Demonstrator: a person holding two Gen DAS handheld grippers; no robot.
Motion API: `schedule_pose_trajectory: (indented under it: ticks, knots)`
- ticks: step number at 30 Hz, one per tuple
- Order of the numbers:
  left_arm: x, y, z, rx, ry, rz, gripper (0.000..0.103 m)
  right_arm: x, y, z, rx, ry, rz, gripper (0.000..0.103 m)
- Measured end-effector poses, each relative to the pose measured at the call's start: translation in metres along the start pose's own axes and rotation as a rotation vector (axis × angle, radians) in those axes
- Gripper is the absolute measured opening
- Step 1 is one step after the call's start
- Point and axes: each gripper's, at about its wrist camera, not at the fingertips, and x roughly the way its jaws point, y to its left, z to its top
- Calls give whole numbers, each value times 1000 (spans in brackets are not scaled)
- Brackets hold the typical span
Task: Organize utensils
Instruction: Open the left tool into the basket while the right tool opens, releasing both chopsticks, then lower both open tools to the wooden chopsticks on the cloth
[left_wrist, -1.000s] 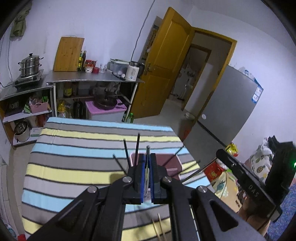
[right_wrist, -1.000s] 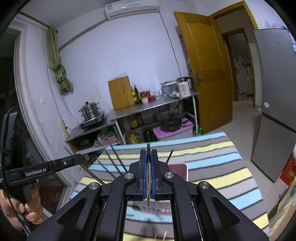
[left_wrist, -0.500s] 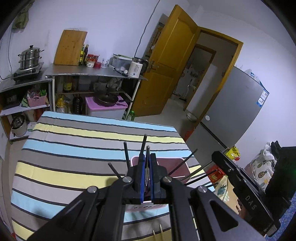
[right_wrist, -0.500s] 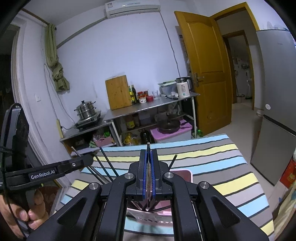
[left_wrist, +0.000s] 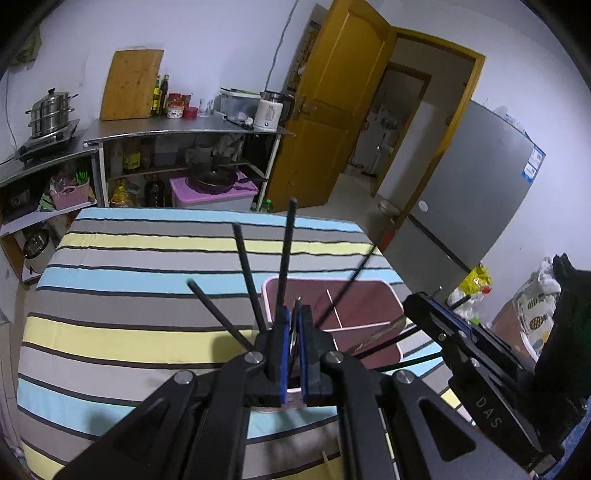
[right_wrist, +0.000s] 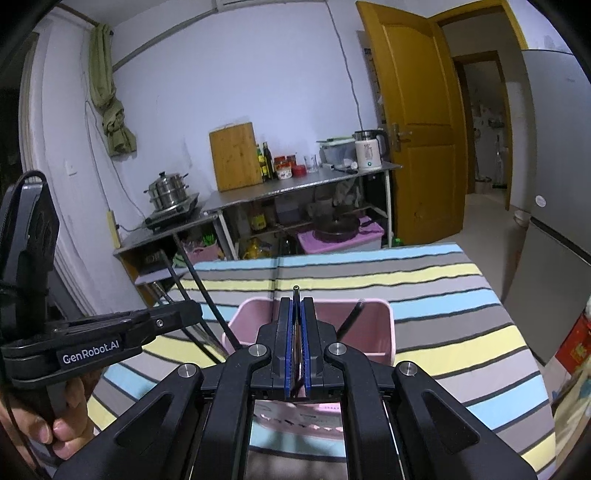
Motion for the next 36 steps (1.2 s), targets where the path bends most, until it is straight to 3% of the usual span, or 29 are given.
schedule_pose_trajectory:
  ticks: [3, 5, 7, 8, 23, 36]
  knots:
    - [1, -4, -3, 16, 4, 12, 6, -1, -1, 0, -4, 8, 15, 4]
    - [0, -5, -4, 20, 7, 15, 12, -2, -1, 1, -4, 20, 23, 4]
    - [-3, -7, -4, 24, -3, 17, 27, -3, 1, 3, -4, 23, 29, 5]
    - [-6, -8, -5, 26, -12, 17, 28, -5, 1, 4, -5, 18, 30, 7]
    - [-55, -1, -28, 24, -74, 13, 29, -61, -5, -11, 23, -20, 34, 12]
    - [-86, -3, -98, 10, -64, 3, 29, -111, -7, -60, 40, 9, 25, 13]
